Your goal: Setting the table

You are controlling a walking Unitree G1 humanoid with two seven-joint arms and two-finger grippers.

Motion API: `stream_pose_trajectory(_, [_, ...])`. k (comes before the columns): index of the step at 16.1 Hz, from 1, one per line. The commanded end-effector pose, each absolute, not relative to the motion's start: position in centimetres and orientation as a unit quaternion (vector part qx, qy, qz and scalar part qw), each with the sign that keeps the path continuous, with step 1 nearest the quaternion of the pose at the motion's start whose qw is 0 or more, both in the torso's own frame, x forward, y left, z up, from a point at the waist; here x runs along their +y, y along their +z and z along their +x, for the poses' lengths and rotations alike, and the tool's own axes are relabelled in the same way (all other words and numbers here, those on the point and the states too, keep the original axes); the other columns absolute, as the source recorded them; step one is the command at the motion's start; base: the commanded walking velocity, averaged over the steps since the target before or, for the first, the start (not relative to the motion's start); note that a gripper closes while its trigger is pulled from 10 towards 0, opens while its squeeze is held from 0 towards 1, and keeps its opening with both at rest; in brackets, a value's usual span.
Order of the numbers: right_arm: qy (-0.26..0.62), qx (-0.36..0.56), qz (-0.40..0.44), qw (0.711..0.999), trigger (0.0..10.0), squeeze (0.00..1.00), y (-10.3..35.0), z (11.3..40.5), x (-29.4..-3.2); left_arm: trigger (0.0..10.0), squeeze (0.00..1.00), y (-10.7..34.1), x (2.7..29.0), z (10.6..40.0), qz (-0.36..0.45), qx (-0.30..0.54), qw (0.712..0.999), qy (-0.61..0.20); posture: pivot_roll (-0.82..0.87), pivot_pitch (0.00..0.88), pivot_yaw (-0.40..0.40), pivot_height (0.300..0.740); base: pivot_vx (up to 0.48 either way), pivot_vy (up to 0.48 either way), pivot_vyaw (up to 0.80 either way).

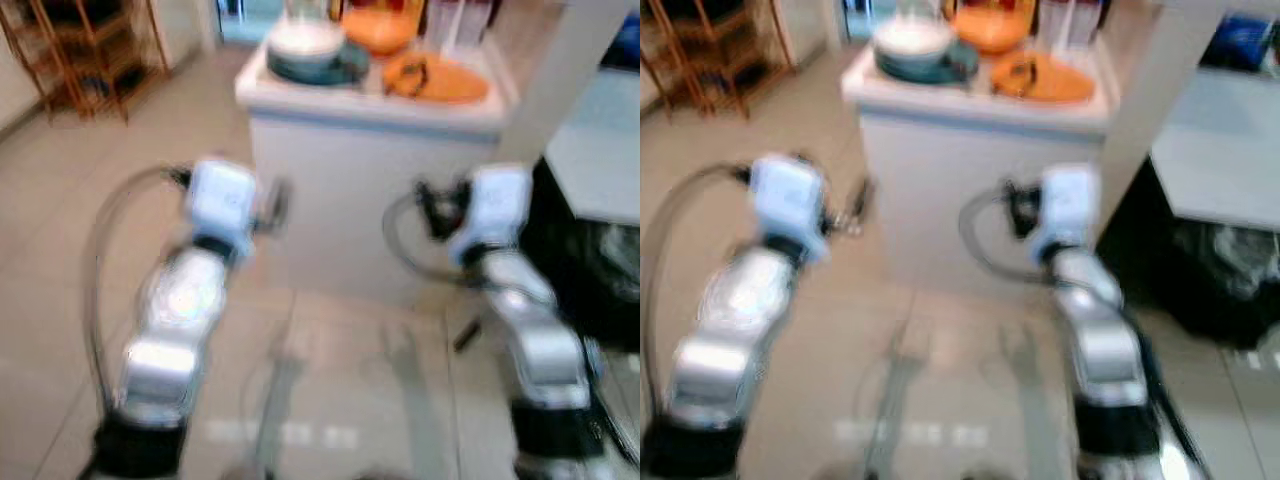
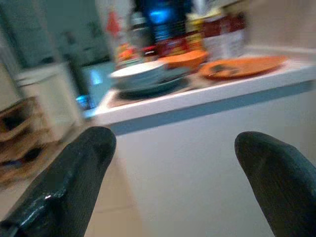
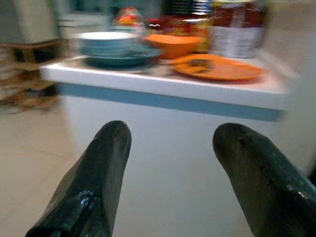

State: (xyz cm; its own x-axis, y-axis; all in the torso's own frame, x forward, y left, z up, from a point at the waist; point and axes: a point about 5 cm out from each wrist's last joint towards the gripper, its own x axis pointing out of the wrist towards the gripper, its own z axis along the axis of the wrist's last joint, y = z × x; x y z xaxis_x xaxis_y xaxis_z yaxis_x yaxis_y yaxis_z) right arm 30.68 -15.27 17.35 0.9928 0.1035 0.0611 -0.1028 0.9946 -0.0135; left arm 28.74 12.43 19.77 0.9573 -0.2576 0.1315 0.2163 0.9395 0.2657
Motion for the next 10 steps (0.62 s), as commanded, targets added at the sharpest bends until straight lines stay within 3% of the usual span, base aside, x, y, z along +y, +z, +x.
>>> stream_pose_trajectory(1, [0.056, -0.043, 0.003, 0.997, 10.0, 0.00, 18.1, 30.7, -14.9, 10.0, 0.00, 20.4, 13.0, 29.2, 0.134, -0.092, 0.980, -0.113, 0.09, 0.035, -0.039, 0.740, 0.431, 0.000, -0.80])
stream_pose_trajectory(8, [0.054, -0.043, 0.022, 0.997, 10.0, 0.00, 18.5, 31.3, -14.6, 10.0, 0.00, 21.1, 13.2, 30.4, 0.133, -0.105, 0.980, -0.108, 0.09, 0.029, -0.052, 0.740, 0.458, 0.000, -0.80])
stream_pose_trajectory(10, [0.060, -0.046, 0.007, 0.997, 10.0, 0.00, 18.4, 31.6, -14.4, 10.0, 0.00, 21.5, 13.2, 31.0, 0.130, -0.111, 0.980, -0.106, 0.10, 0.030, -0.049, 0.740, 0.459, 0.000, -0.30])
